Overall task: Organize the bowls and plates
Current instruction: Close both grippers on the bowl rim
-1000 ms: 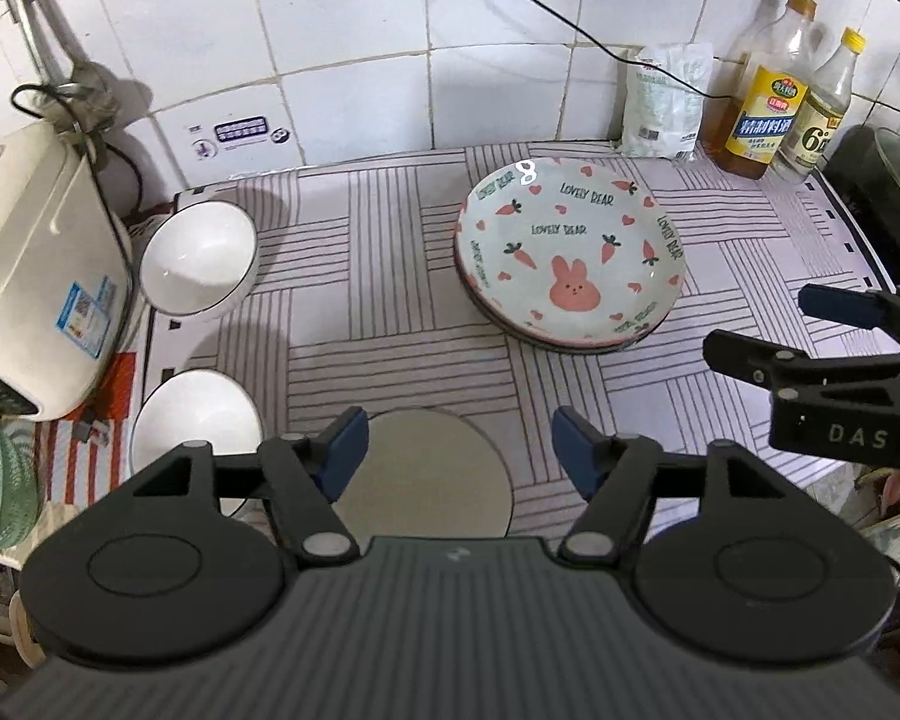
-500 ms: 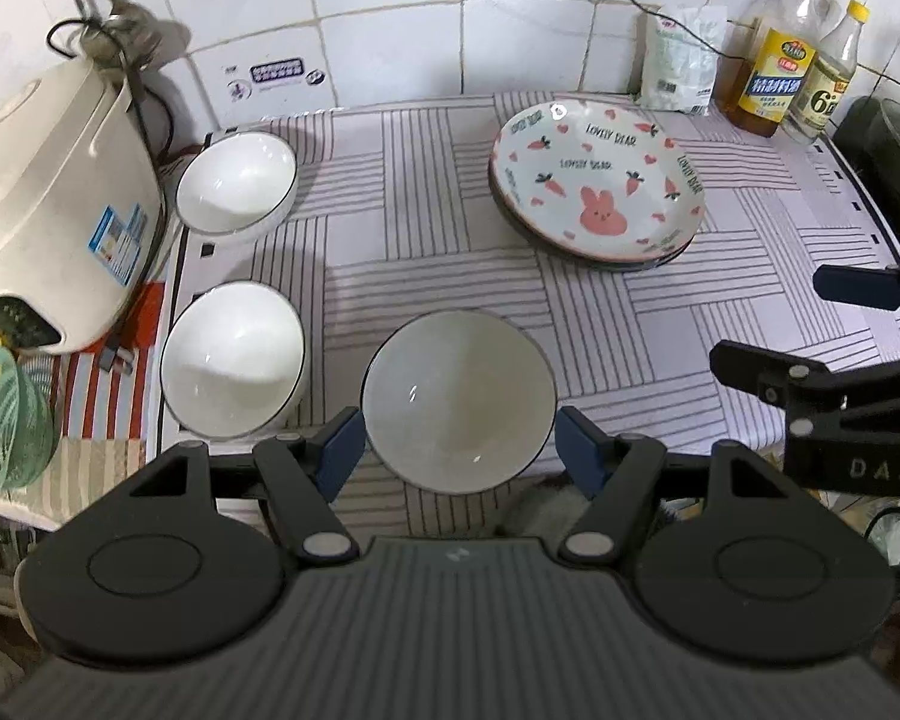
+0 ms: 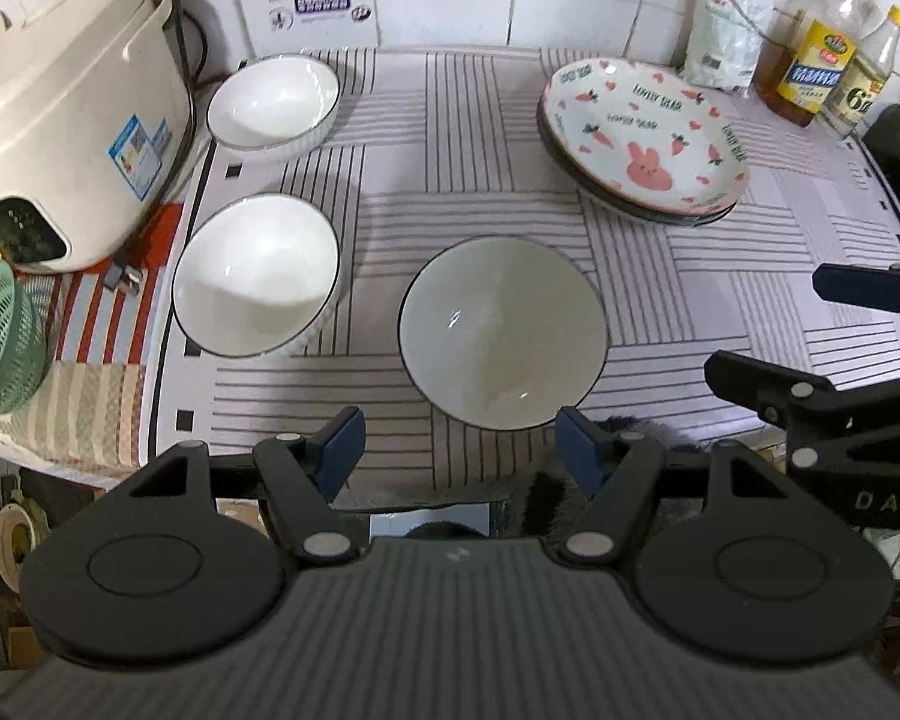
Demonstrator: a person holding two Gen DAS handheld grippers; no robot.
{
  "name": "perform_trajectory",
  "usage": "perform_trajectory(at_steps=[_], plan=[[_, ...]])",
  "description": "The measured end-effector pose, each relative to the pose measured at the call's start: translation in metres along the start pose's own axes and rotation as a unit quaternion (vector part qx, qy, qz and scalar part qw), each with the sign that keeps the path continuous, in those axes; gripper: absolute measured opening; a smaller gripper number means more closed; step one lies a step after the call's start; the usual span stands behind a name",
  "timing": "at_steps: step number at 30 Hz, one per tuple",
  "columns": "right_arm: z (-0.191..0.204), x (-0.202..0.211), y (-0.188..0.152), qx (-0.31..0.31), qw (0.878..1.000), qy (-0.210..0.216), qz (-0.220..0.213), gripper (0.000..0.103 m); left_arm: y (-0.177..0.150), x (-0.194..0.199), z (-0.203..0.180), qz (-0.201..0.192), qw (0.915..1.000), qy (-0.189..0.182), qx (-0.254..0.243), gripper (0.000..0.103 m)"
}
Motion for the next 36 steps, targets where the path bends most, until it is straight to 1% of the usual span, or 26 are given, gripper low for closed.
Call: perform_trajectory(at_steps=[5,17,21,24,27,30,32,33,35,36], plan=[[0.004,-0.016,-0.004,0.006,1.000,0.005,0.006,0.092,-0.004,-0.014,0.006,0.012,0.9999,0.000,0.008,0.069],[0.005,-0.052,-0.010,-0.002,0.999,0.048,-0.003,0.091,-0.003,-0.043,0.015,0.018,0.9996,0.002,0.019,0.069],[0.003,-0.063,-0.009,-0.016,0.998,0.063,0.000,0.091,-0.002,-0.052,0.018,0.023,0.9994,0.004,0.023,0.069],[0.000,-0.074,-0.009,-0.033,0.996,0.078,0.008,0.091,-0.001,-0.057,0.019,0.018,0.9994,0.012,0.025,0.069],[-0.004,-0.084,-0.009,-0.051,0.994,0.091,0.014,0.090,0.001,-0.062,0.023,0.014,0.9992,0.011,0.035,0.069],[-0.009,-0.094,-0.009,-0.078,0.991,0.111,0.023,0.086,0.002,-0.068,0.027,0.009,0.9989,0.009,0.045,0.069],[-0.012,-0.102,-0.009,-0.093,0.987,0.126,0.029,0.077,0.003,-0.072,0.029,0.006,0.9987,0.007,0.049,0.066],[-0.013,-0.106,-0.009,-0.100,0.986,0.132,0.035,0.075,0.002,-0.073,0.030,0.005,0.9986,0.006,0.051,0.065],[-0.012,-0.114,-0.008,-0.107,0.984,0.138,0.044,0.066,0.003,-0.078,0.033,0.003,0.9983,0.000,0.059,0.059],[-0.012,-0.118,-0.008,-0.111,0.983,0.139,0.048,0.064,0.003,-0.080,0.034,0.004,0.9980,-0.004,0.064,0.058]])
Point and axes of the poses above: each gripper's, at about its wrist camera, not at the fingertips, and x roughly against the way its jaws point, z to its left, y to its top, the point moved 1 cm from there along -x, roughly the way its jaws point, and after that the axes turned 7 degrees about -y, right-handed, at the moved point
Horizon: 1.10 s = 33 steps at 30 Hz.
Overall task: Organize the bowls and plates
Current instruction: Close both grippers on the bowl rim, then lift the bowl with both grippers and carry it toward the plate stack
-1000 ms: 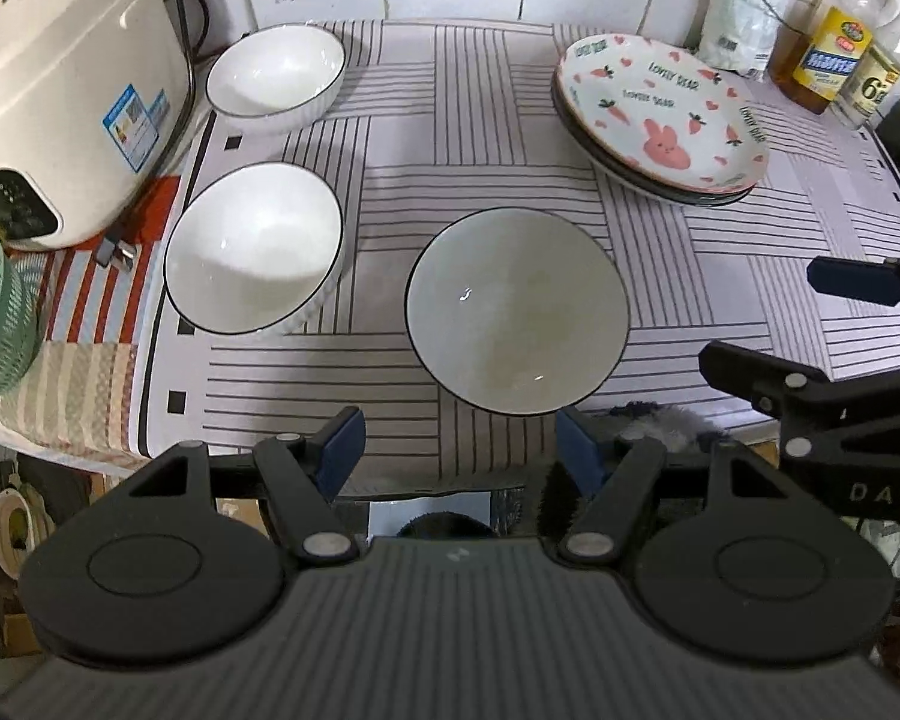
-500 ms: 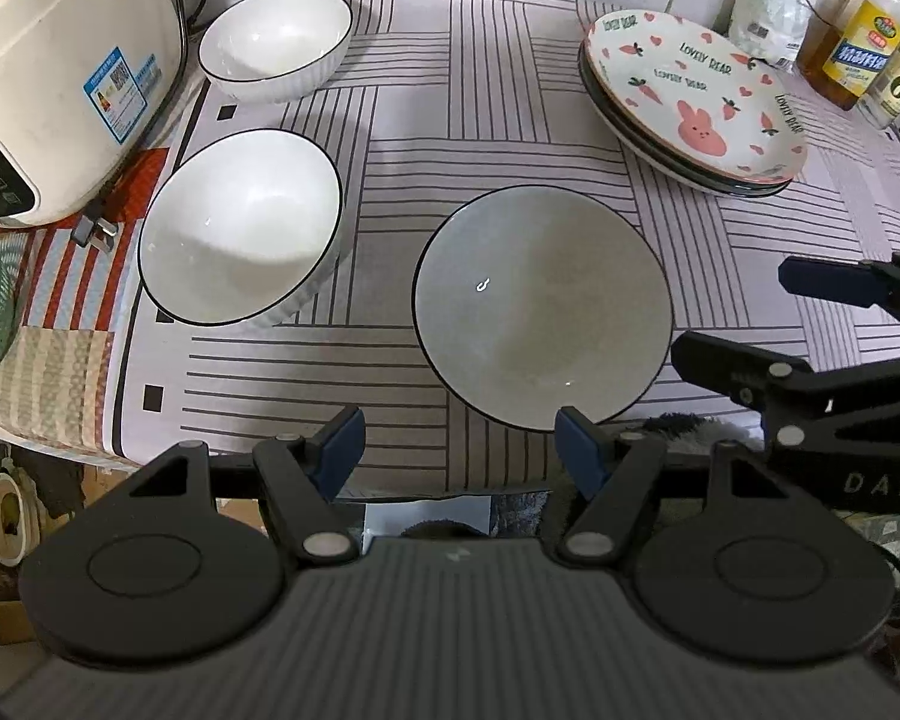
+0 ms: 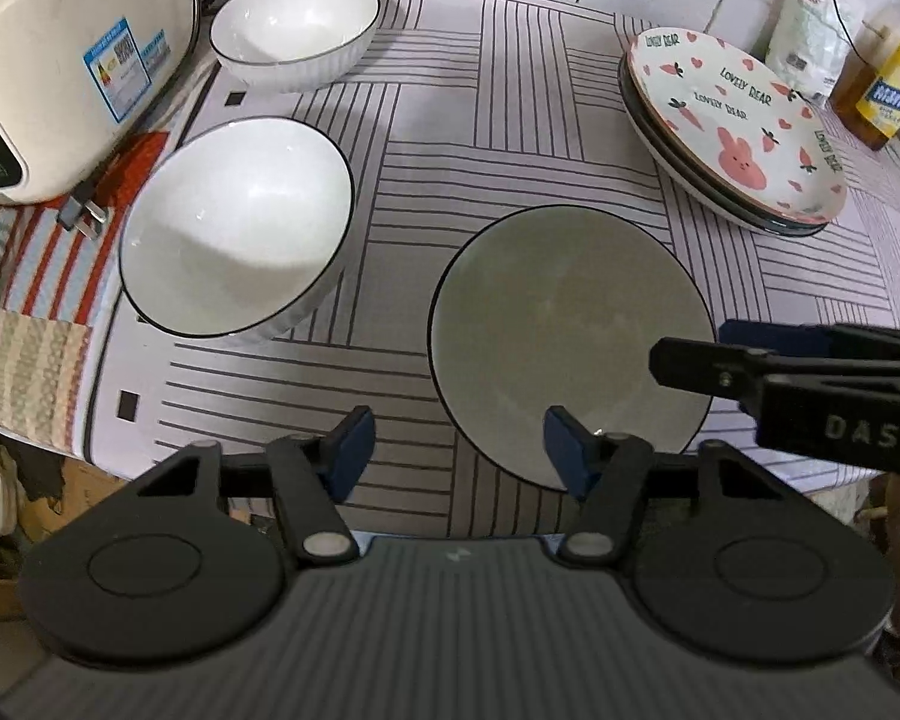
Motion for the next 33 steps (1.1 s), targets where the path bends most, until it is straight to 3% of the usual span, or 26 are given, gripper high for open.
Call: perform_trajectory(at_steps=[6,8,21,33], plan=[[0.000,-0.014,0.001,-0.009,1.000,-0.001,0.012,0.037,0.003,-0.010,0.006,0.001,0.9996,-0.018,0.021,0.034],[0.002,-0.015,0.001,-0.010,1.000,0.014,0.011,0.019,0.004,-0.013,0.007,0.003,0.9995,-0.022,0.024,0.026],[0.009,-0.015,0.002,0.021,1.000,0.003,0.005,0.017,0.001,-0.011,0.000,-0.015,0.9995,-0.019,0.022,0.023],[0.012,0.025,0.040,0.025,0.998,0.018,-0.049,0.017,0.041,0.030,-0.006,-0.062,0.9974,-0.031,0.023,0.023]])
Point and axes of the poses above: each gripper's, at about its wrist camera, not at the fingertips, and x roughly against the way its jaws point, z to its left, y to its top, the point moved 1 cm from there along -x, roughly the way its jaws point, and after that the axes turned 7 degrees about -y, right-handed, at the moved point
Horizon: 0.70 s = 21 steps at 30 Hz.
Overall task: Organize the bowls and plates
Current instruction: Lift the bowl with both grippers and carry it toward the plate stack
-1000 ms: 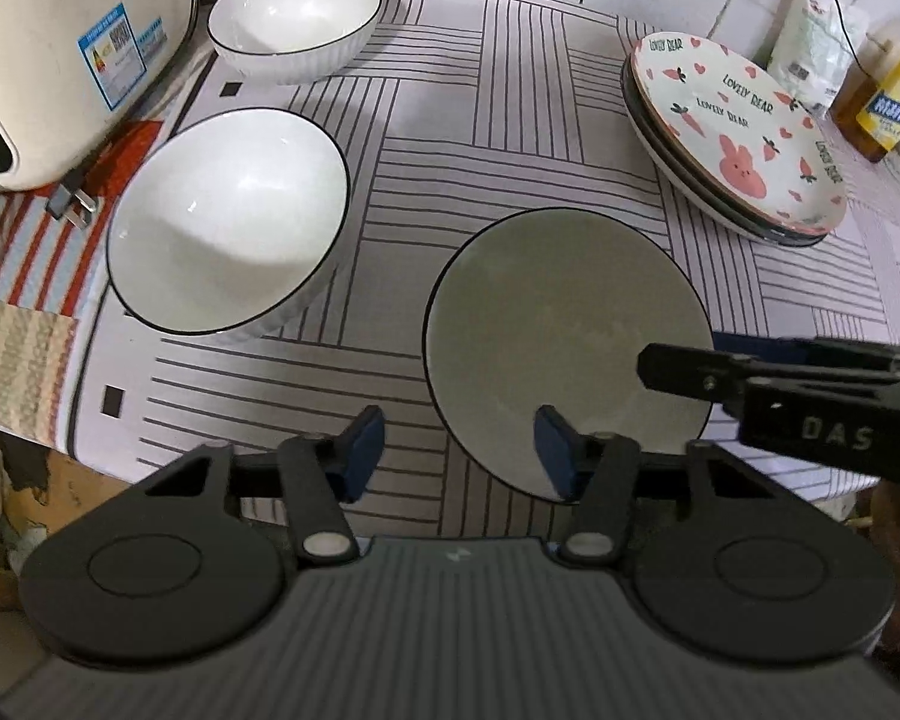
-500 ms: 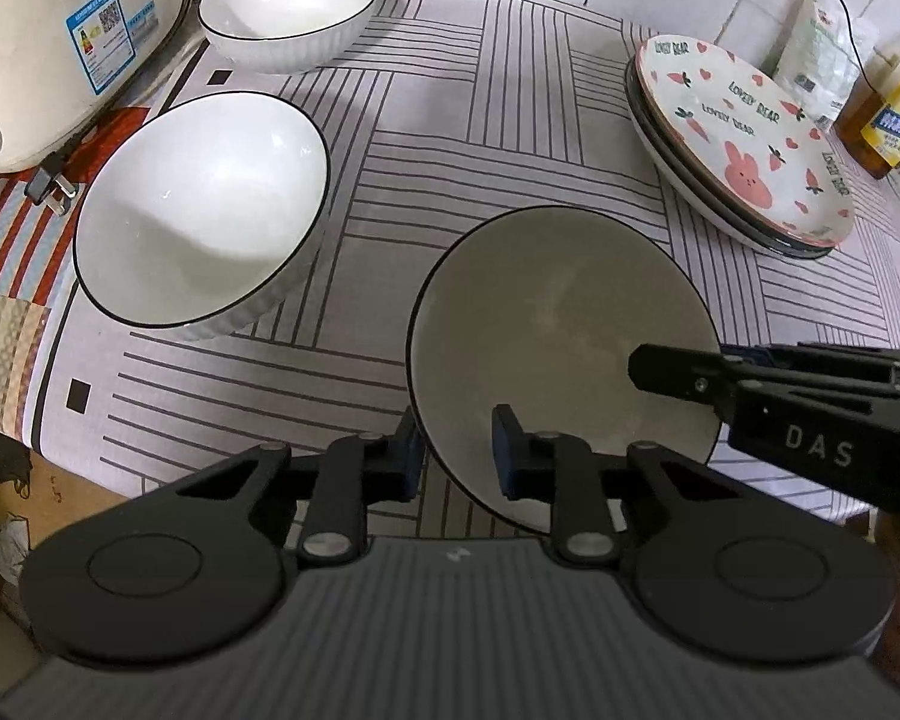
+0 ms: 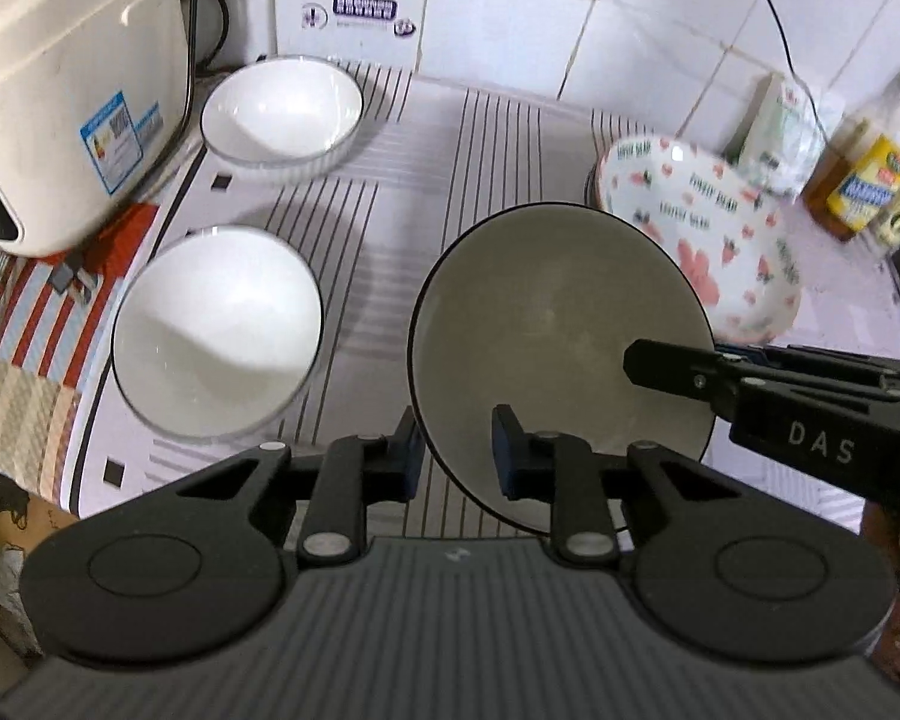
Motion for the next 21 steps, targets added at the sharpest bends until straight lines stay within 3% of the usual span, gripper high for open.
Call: perform_trajectory(at_steps=[5,12,21], plan=[[0.004,0.000,0.028,0.015,1.000,-0.004,-0.021,0.017,0.027,-0.005,0.001,-0.009,0.9999,-0.001,0.008,0.023],[-0.001,-0.025,0.055,0.032,0.998,-0.020,-0.056,0.017,0.054,-0.044,0.008,0.000,0.9997,0.021,0.011,0.023],[-0.013,-0.072,0.075,0.014,0.998,-0.034,-0.054,0.017,0.088,-0.081,0.028,0.019,0.9990,0.016,0.037,0.023]])
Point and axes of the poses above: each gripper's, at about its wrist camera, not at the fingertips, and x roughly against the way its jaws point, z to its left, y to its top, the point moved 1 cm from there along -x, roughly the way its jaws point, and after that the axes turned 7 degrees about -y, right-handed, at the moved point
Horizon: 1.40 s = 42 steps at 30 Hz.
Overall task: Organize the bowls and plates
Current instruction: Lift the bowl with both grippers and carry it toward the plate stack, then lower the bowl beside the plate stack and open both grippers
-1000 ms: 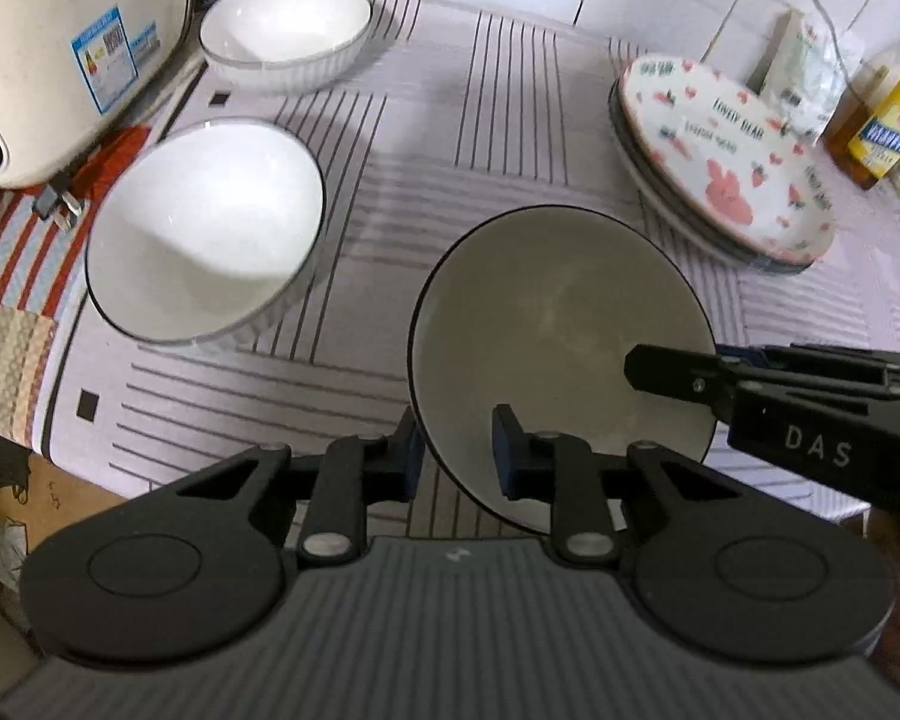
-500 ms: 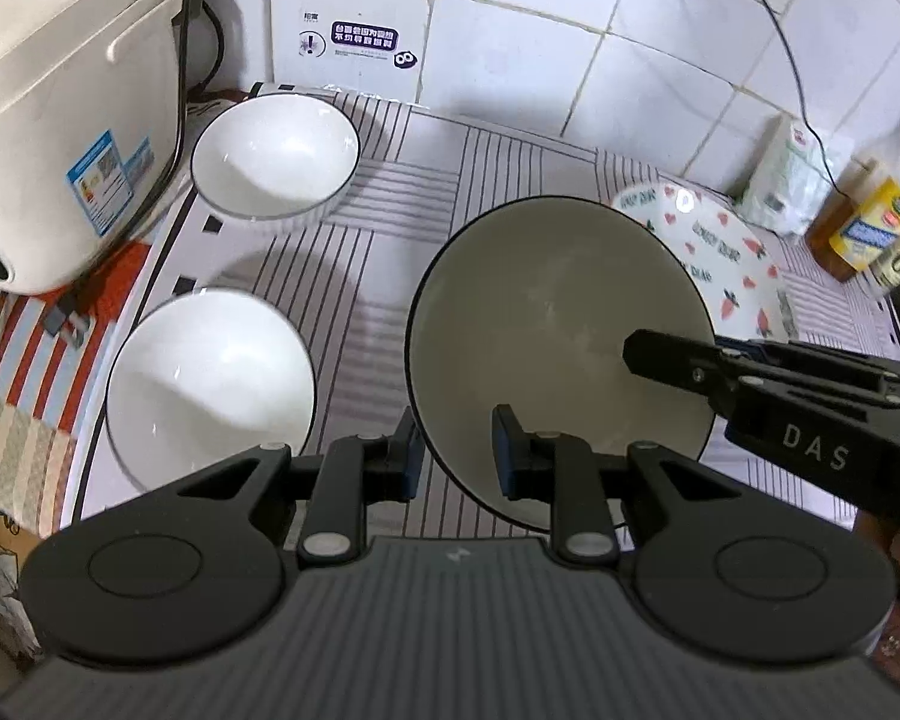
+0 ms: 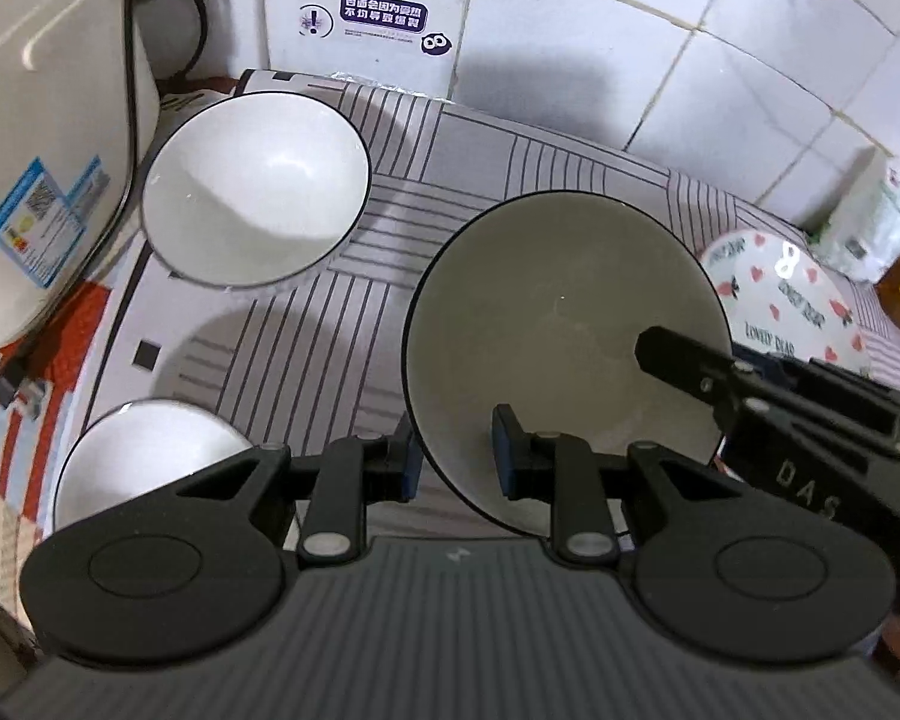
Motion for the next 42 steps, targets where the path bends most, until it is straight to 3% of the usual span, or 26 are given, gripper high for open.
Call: perform_trajectory(at_steps=[5,14,20,24,29,42], plan=[[-0.003,-0.021,0.008,0.017,1.000,-0.011,0.005,0.017,0.013,-0.017,0.003,0.015,0.9998,-0.001,0.012,0.023],[0.008,-0.035,0.009,0.109,0.992,-0.057,0.012,0.021,0.012,-0.039,0.006,0.036,0.9990,0.009,0.026,0.023],[0.009,-0.037,0.004,0.122,0.990,-0.073,0.000,0.024,0.009,-0.034,0.006,0.012,0.9996,0.017,0.018,0.026],[0.011,-0.023,0.002,0.106,0.992,-0.068,-0.006,0.029,0.006,-0.021,0.008,-0.003,0.9996,0.025,0.011,0.030],[0.006,0.003,-0.006,0.082,0.994,-0.066,-0.018,0.037,-0.003,0.000,0.005,-0.013,0.9990,0.041,-0.013,0.043],[-0.004,0.063,-0.016,0.061,0.995,-0.073,-0.040,0.044,-0.018,0.061,-0.016,-0.032,0.9978,0.022,-0.054,0.047]])
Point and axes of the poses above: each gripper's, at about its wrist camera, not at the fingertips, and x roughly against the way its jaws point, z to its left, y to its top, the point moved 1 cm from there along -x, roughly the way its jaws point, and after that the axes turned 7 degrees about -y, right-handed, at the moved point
